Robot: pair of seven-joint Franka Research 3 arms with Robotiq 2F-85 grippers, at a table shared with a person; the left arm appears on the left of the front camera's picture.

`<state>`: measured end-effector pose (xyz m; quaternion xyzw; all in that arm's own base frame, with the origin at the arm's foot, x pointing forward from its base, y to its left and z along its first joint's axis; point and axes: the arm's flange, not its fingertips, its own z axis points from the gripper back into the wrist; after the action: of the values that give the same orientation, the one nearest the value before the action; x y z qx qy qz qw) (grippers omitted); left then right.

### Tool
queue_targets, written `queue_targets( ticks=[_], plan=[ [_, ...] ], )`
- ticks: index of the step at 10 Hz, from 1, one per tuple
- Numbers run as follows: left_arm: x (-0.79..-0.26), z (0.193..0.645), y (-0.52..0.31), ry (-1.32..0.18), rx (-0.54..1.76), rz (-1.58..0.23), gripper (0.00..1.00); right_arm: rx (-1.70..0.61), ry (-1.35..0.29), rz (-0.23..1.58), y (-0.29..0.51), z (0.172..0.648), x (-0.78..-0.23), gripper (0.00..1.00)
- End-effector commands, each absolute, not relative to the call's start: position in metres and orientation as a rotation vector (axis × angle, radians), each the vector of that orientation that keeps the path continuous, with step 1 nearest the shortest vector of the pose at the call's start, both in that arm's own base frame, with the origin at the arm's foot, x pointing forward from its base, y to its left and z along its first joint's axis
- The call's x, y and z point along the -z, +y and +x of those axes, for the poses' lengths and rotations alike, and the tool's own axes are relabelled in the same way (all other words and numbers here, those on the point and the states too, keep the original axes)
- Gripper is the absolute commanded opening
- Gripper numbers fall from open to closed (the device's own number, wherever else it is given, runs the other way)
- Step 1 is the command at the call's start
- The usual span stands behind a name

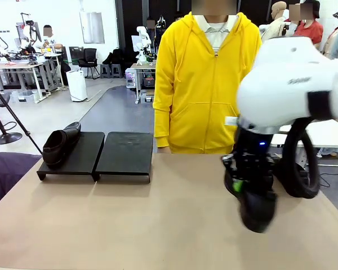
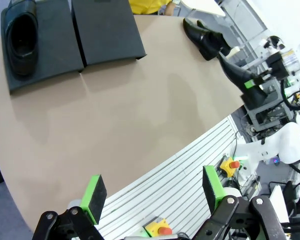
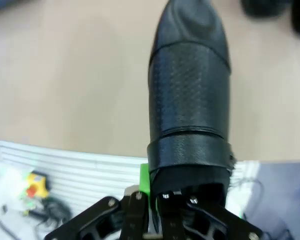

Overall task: Organize the shoes by placing them on the stand.
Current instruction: Pick up one Shoe and place it in the middle of the table.

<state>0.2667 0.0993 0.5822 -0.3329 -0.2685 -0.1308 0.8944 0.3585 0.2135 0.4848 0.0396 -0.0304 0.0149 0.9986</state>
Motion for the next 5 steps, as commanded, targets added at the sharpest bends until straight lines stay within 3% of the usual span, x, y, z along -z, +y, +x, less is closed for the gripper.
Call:
queue_targets(
  ticks=[1,4,5],
  plan=[
    [-0.584,0.267,0.099,-0.564,0.269,-0.705,1.00,-0.052,-0.163,0.110,0.303,0.396,-0.441,0.00],
    [-0.584,0.267,0.099,-0.564,0.269,-0.705,1.00,-0.037,-0.247,0.123,0.384,0.424,-0.383,0.00],
    [-0.584,0.267,0.099,-0.564,0.269,-0.705,1.00,-0.008,-0.169,0.171,0.407,0.436,-0.369,0.00]
  ],
)
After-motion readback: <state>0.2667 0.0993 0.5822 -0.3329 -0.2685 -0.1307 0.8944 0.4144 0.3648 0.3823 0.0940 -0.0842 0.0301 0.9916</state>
